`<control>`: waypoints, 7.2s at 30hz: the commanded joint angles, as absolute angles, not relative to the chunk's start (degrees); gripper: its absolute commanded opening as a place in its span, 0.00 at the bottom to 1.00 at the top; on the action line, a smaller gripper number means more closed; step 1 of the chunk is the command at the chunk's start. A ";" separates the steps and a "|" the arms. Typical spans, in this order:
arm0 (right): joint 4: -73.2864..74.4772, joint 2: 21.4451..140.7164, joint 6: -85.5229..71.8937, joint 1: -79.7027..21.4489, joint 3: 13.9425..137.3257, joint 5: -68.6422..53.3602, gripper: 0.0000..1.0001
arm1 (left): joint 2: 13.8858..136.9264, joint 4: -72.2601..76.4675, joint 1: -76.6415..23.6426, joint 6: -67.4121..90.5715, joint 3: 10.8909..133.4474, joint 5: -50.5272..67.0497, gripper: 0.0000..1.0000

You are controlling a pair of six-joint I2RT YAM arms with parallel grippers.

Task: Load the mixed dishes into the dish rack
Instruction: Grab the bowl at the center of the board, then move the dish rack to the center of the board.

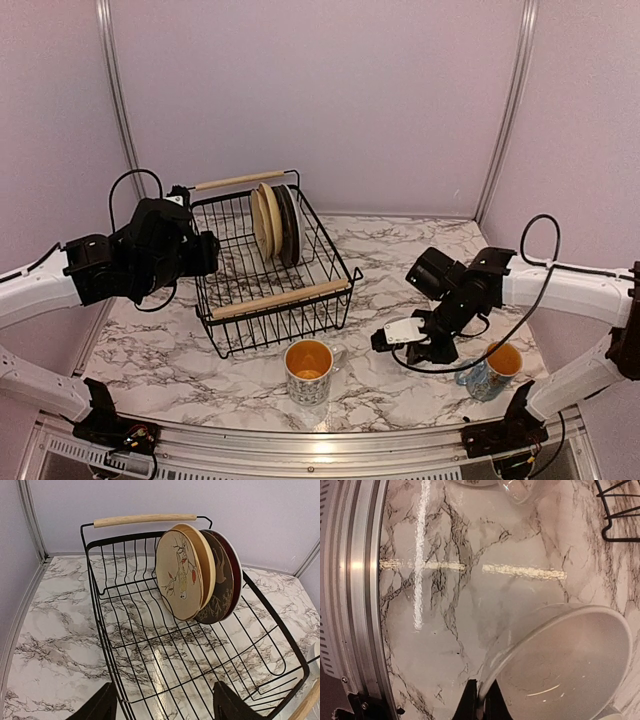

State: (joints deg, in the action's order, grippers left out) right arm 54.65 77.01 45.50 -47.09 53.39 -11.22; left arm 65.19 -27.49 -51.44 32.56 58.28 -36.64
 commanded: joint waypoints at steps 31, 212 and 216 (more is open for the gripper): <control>9.79 107.93 -14.66 -39.09 106.91 -63.95 0.00 | 66.01 -40.65 -41.74 30.51 70.93 -42.01 0.67; -14.74 122.07 -48.86 -48.25 94.03 -49.08 0.00 | 92.07 -43.73 -42.28 42.33 77.39 -16.00 0.00; -16.05 122.52 -53.12 -48.61 90.81 -47.14 0.00 | 92.44 -43.51 -42.88 42.68 77.11 -15.86 0.00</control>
